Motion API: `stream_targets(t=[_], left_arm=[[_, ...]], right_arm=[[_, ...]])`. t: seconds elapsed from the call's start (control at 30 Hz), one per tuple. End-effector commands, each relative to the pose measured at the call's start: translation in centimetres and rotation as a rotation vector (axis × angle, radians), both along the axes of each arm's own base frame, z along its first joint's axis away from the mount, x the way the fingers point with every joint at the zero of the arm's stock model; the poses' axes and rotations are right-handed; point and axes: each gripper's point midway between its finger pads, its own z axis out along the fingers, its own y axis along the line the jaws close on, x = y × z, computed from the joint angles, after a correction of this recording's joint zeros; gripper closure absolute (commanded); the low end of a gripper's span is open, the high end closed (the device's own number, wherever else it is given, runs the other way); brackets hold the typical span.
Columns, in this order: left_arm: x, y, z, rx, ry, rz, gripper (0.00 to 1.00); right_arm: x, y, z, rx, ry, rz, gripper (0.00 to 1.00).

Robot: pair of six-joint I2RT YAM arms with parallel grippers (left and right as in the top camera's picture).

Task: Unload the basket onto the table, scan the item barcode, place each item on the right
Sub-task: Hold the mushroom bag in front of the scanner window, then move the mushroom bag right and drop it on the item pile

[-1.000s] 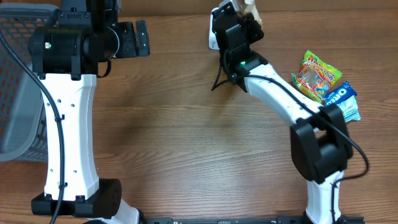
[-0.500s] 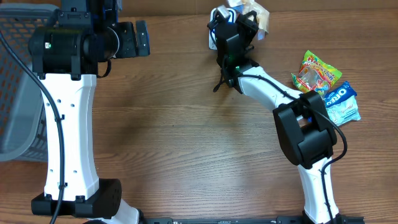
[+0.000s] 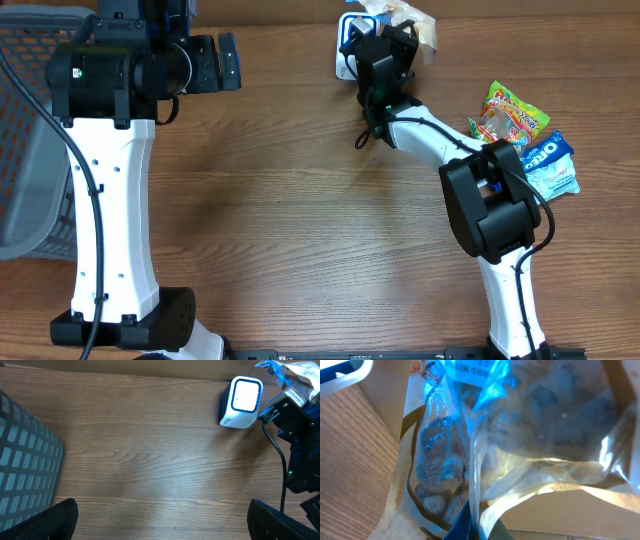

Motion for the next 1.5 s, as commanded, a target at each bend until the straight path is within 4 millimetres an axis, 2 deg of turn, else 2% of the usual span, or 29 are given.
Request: stream_targets(t=[0.0, 0.77, 0.93, 1.1, 1.23, 1.33, 1.47], left_arm=[[0.1, -0.1, 0.0, 0.011, -0.001, -0.017, 0.00], [0.1, -0.1, 0.0, 0.011, -0.001, -0.017, 0.00], [0.1, -0.1, 0.0, 0.011, -0.001, -0.017, 0.00], [0.1, -0.1, 0.0, 0.011, -0.001, -0.017, 0.00], [0.1, -0.1, 0.0, 0.011, -0.001, -0.017, 0.00], [0.1, -0.1, 0.0, 0.011, -0.001, -0.017, 0.00], [0.1, -0.1, 0.0, 0.011, -0.001, -0.016, 0.00]], right_arm=[[0.3, 0.2, 1.4, 0.018, -0.036, 0.003, 0.96], [0.3, 0.1, 1.4, 0.020, -0.038, -0.005, 0.96], [-1.2, 0.8, 2.5, 0.027, -0.090, -0.086, 0.96], [-2.7, 4.1, 4.0, 0.050, -0.091, -0.027, 0.96], [-4.1, 6.2, 4.0, 0.123, -0.009, 0.054, 0.96], [-5.3, 6.4, 4.8, 0.252, 0.035, 0.080, 0.96], [-7.8, 5.6, 7.8, 0.462, 0.076, 0.101, 0.96]])
